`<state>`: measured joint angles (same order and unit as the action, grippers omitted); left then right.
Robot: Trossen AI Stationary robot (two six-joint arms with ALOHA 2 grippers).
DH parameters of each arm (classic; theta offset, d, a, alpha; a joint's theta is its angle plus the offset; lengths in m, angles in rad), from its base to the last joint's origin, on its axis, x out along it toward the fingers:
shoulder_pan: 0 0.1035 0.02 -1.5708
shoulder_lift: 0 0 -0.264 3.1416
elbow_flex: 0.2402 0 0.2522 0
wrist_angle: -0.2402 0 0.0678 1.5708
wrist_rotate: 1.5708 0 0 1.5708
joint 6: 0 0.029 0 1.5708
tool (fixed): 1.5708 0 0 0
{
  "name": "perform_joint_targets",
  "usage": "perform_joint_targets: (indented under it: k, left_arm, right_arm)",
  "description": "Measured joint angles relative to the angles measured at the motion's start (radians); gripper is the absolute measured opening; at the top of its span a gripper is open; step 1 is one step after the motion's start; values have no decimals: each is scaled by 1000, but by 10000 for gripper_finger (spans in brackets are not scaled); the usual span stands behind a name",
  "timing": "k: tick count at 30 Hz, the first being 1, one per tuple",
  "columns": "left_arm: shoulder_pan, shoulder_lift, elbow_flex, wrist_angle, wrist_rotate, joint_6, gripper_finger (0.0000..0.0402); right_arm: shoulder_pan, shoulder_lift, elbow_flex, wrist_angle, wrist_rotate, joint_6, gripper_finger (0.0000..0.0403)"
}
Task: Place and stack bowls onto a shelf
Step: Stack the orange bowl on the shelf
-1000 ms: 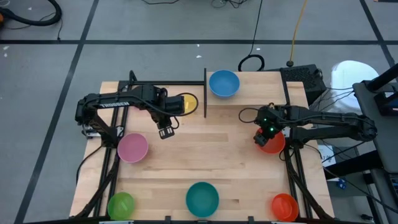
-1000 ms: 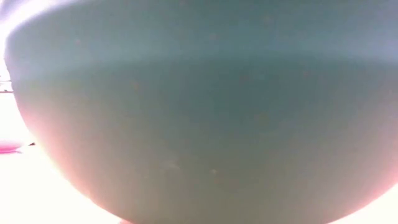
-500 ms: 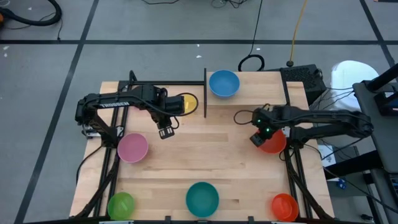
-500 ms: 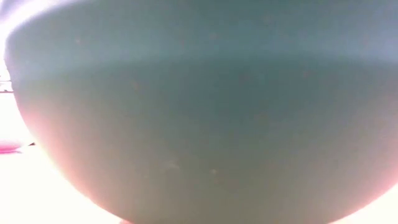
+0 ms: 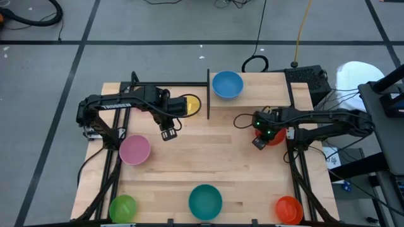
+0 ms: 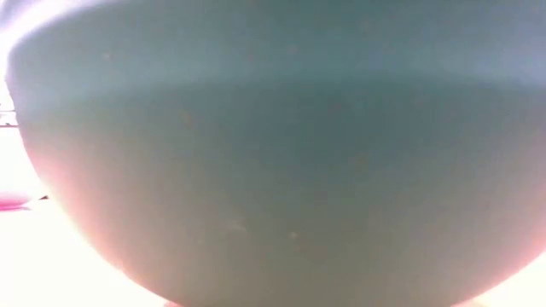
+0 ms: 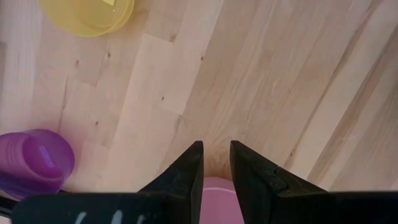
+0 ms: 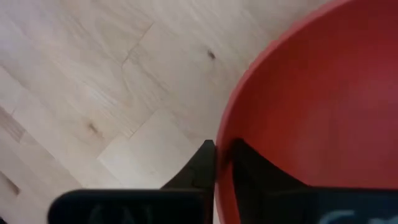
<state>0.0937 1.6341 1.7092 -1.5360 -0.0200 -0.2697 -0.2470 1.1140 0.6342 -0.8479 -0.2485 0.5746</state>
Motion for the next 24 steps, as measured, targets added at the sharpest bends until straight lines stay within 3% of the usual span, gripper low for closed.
perform_joint_targets:
  k: [4, 11, 17, 24]
  left_arm:
    - [0, 0, 0, 0, 0, 0, 86]
    - [0, 0, 0, 0, 0, 3, 86]
    - [0, 0, 0, 0, 0, 5, 86]
    - [0, 0, 0, 0, 0, 5, 86]
  right_arm:
    - [0, -13, 0, 2, 24, -13, 14]
    - [25, -104, 31, -64, -50, 38, 1]
    - [65, -167, 192, -185, -36, 79, 2]
    - [100, -165, 427, -325, 92, 77, 2]
